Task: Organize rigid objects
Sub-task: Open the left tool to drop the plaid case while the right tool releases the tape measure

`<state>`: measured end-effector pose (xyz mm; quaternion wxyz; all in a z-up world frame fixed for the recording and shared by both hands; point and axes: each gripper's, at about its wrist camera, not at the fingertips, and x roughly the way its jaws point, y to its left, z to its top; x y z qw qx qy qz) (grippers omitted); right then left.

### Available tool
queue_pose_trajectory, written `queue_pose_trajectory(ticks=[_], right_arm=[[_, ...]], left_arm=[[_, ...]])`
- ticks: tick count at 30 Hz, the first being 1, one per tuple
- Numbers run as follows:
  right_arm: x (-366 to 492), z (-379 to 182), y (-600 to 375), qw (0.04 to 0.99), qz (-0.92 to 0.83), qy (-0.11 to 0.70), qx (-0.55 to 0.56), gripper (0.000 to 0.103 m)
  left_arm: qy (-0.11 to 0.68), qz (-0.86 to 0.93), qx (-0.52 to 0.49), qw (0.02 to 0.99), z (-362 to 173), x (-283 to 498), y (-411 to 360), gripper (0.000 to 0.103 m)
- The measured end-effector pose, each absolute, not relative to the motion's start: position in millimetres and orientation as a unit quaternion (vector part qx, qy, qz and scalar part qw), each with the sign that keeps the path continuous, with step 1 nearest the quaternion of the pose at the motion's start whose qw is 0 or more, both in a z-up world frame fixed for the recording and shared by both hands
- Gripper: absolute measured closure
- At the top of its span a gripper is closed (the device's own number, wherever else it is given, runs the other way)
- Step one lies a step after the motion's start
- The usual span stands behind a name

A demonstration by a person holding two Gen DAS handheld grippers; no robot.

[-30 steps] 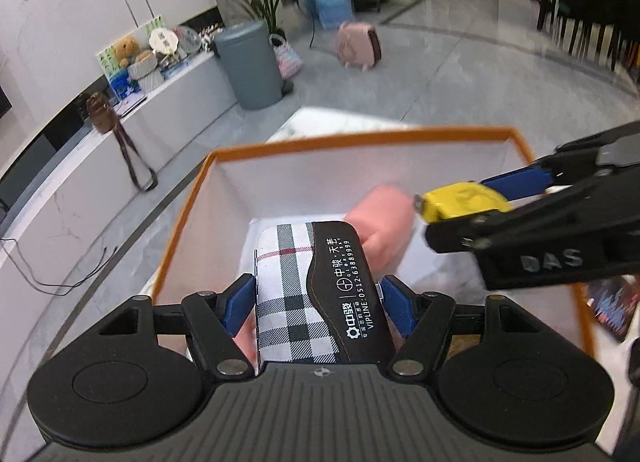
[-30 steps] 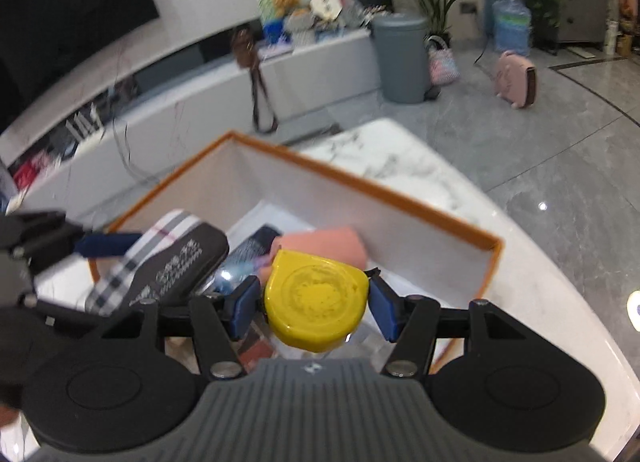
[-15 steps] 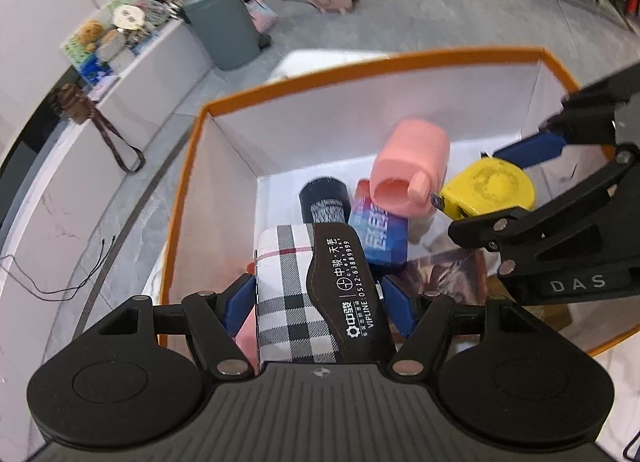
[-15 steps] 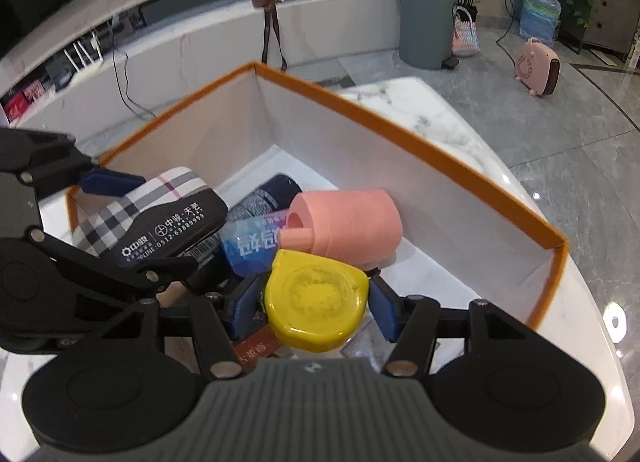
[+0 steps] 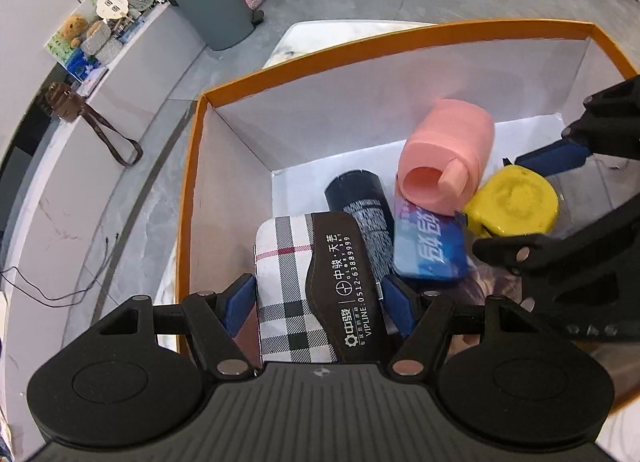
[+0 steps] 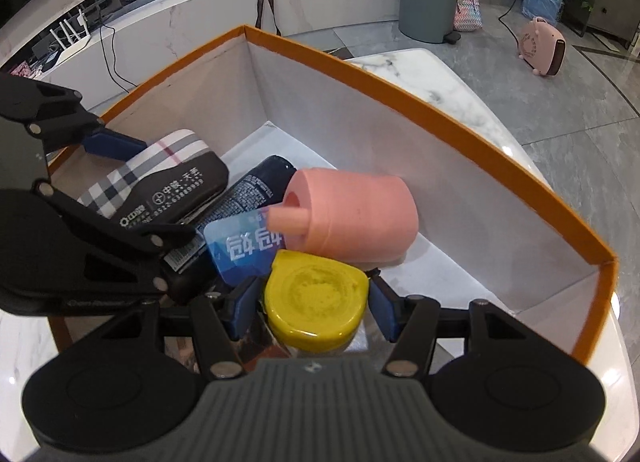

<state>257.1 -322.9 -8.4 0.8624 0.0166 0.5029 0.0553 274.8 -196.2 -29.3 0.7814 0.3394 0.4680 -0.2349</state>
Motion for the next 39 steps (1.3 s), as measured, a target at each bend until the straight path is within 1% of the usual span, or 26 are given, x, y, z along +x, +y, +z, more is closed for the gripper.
queue_pose_trajectory(ticks=[6,8,15,17,18,21,22,39], right_arm=[[262,-14,-321,0.860,0.047,0.507,0.016,0.042],[264,-14,-321,0.862,0.037,0.505,0.013,0.047],[264,-14,-316,0.864,0.034,0.503,0.007,0.047],[263,-13,-316,0.865,0.034,0.501,0.008,0.037],[262,-13,-315,0.865,0.036,0.501,0.007,0.035],[261,-11,-314,0.865,0.041,0.501,0.004,0.033],[260,-11,-314,0.864,0.042,0.501,0.004,0.029],[244,11,-321,0.876,0.035,0.480,0.013,0.026]], left_arm=[[0.459,-0.225,0.347,0.787,-31,280,-203,0.023],[0.460,-0.221,0.344,0.788,-30,283,-205,0.023],[0.461,-0.212,0.350,0.788,-30,289,-211,0.023],[0.459,-0.210,0.355,0.787,-30,289,-213,0.021],[0.457,-0.208,0.359,0.786,-30,289,-214,0.019],[0.448,-0.208,0.379,0.782,-31,286,-218,0.018],[0.446,-0.207,0.385,0.781,-31,285,-219,0.018],[0.436,-0.206,0.388,0.785,-5,277,-222,0.017]])
